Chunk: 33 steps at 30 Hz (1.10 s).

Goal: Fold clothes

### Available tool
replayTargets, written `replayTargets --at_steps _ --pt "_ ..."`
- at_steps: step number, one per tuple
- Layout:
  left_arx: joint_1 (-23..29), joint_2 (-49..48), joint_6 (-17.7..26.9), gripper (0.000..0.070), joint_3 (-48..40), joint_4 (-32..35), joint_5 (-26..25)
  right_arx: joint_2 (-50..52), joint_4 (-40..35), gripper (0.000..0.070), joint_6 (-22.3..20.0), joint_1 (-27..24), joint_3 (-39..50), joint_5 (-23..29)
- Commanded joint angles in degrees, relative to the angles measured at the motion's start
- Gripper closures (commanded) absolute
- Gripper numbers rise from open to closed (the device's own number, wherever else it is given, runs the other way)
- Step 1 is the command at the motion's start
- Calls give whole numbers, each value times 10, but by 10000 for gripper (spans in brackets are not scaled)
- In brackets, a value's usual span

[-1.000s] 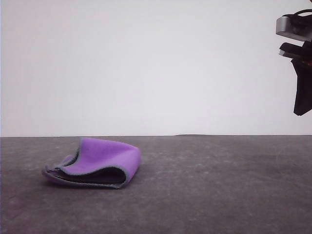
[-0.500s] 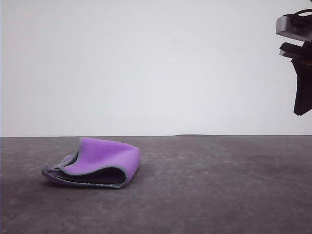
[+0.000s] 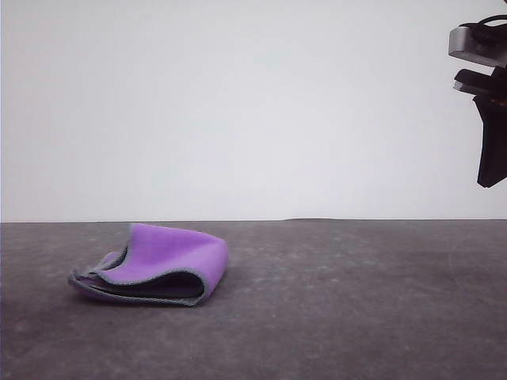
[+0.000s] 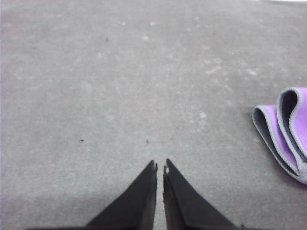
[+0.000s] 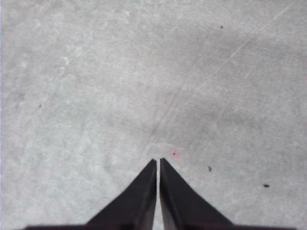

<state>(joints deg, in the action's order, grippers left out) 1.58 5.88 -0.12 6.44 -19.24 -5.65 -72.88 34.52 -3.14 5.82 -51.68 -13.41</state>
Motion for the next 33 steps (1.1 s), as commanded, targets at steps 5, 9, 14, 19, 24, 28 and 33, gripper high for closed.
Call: replayTargets --at_steps 5,9,14,19,24,28,33 --pt "-1 -31 -6 689 -20 8 4 -3 -3 697 1 0 -5 0" --pt "-1 -48 -8 689 -31 10 4 -3 -3 697 1 0 -5 0" --pt "-1 -57 -8 689 -31 9 22 -3 -4 697 1 0 -5 0" --pt "-1 -57 -9 689 -31 9 24 -3 -13 697 1 0 -5 0" --pt "-1 -56 -10 689 -31 9 22 -3 -31 697 1 0 -5 0" --pt "-1 -56 -10 689 -31 10 22 -3 -39 697 1 0 -5 0" --pt "-1 -56 -10 689 -31 10 22 -3 -58 697 1 0 -5 0"
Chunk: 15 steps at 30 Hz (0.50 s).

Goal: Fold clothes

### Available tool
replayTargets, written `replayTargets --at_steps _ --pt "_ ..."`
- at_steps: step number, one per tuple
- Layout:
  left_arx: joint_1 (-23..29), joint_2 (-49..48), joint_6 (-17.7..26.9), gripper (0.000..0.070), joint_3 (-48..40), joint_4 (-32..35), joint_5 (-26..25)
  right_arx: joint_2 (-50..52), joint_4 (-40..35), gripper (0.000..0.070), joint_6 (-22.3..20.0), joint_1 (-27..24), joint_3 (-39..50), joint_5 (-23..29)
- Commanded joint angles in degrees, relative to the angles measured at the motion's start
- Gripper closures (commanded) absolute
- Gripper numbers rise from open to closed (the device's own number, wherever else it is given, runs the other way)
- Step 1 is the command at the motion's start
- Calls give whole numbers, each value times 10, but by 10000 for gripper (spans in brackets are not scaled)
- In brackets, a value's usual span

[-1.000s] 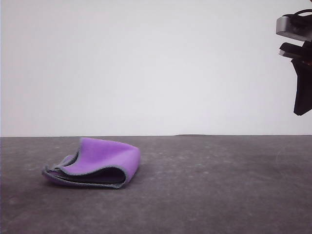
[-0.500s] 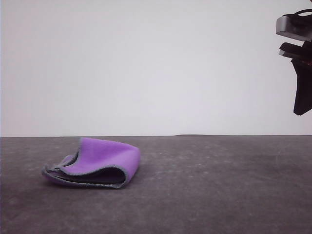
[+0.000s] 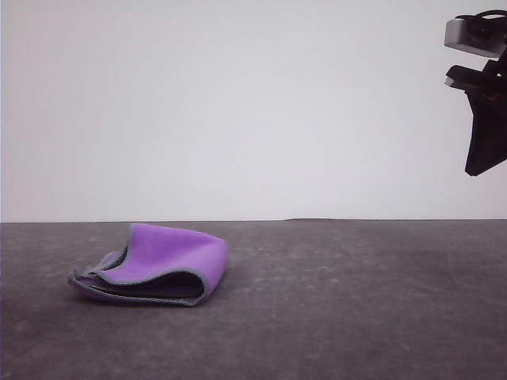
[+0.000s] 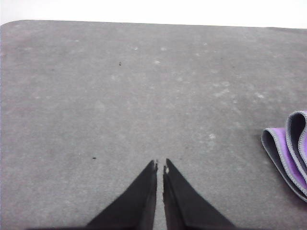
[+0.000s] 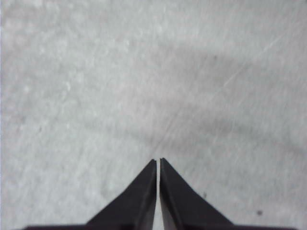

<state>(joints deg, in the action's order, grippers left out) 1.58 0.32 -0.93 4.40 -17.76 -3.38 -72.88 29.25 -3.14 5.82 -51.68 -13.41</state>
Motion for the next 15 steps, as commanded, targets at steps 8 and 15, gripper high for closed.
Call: replayTargets --at_steps 8,15 --pt "-1 0 -2 689 -11 -5 0 -3 -16 697 1 0 -5 0" --pt "-1 0 -2 689 -11 -5 0 37 -43 696 -32 -10 4 25"
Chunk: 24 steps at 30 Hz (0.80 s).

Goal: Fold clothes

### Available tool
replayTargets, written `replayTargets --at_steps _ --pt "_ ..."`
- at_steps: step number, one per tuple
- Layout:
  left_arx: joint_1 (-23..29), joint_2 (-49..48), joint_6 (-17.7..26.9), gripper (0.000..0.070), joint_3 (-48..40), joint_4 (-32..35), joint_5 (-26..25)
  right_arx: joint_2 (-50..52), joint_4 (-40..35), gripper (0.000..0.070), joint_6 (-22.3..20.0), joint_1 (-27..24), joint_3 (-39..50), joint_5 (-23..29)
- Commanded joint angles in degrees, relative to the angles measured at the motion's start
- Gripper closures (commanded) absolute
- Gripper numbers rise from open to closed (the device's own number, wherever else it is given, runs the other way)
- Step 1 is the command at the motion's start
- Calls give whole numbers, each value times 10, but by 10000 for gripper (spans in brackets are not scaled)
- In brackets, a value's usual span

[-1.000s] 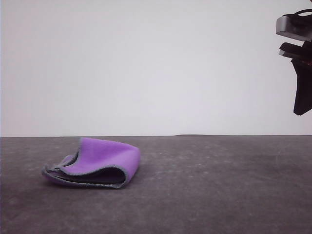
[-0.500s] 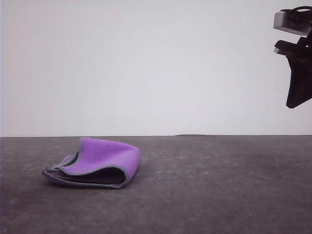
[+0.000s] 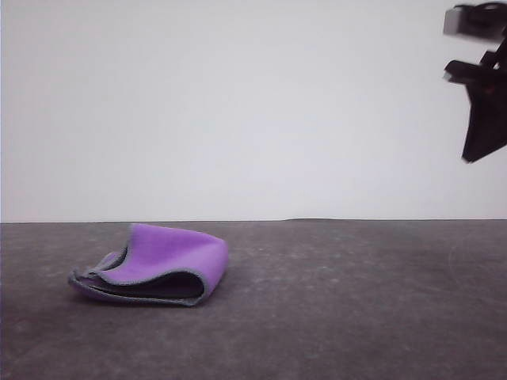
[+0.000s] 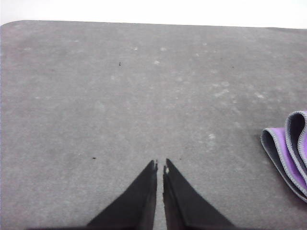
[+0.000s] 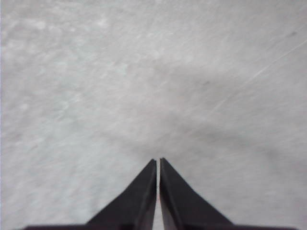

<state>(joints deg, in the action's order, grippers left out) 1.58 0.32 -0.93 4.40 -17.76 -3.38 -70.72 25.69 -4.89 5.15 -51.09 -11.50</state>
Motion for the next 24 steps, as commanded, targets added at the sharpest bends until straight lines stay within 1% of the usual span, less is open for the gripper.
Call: replayTargets --at_steps 1,4,7,11,16,20,24 --pt "-1 0 -2 689 -11 -5 0 31 -14 696 -13 -9 4 14" --pt "-1 0 -2 689 -11 -5 0 111 -69 696 -12 -34 52 26" --pt "-1 0 -2 689 -11 -5 0 205 -131 697 -12 -57 119 30" --pt "-1 0 -2 689 -11 -5 0 337 -190 697 -12 -72 215 57" --pt "-1 0 -2 689 -11 -5 0 501 -198 697 -10 -73 319 98" --pt "-1 0 -2 689 -11 -5 0 601 -189 697 -6 -68 381 101" --pt "-1 0 -2 689 -11 -5 0 661 -180 697 4 -64 424 101"
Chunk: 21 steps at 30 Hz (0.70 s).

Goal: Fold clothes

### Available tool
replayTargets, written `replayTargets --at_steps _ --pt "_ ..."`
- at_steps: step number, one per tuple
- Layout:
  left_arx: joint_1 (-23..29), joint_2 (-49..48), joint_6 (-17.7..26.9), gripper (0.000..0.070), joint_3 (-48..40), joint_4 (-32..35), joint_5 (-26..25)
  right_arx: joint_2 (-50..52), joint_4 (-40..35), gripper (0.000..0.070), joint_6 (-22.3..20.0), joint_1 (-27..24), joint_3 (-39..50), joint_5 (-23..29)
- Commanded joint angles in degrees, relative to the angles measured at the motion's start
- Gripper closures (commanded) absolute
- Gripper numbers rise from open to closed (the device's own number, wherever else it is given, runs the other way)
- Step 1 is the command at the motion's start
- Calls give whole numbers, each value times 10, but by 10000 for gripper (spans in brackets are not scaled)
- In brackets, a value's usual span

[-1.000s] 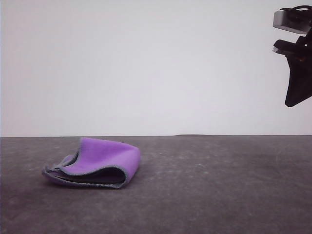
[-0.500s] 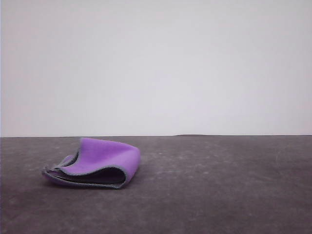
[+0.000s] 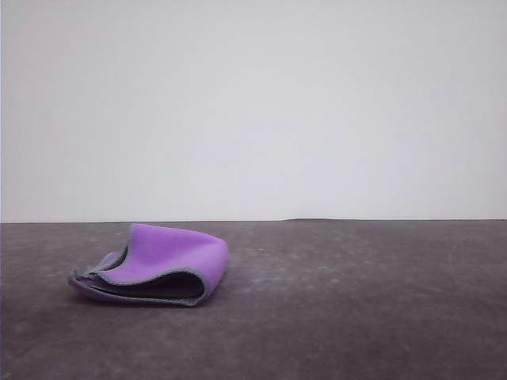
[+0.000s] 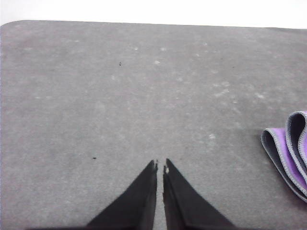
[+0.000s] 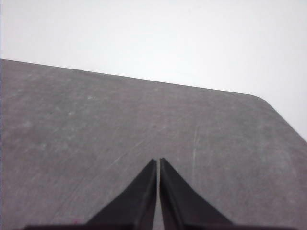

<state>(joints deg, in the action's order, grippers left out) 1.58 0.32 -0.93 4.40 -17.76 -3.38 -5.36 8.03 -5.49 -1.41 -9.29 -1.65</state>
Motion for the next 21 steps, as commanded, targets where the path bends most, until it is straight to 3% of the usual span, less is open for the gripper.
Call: replayTargets --at_steps 1,21 --pt "-1 0 -2 689 -11 -5 0 17 -2 697 11 2 14 2" --pt "-1 0 -2 689 -11 -5 0 52 22 697 39 2 86 4"
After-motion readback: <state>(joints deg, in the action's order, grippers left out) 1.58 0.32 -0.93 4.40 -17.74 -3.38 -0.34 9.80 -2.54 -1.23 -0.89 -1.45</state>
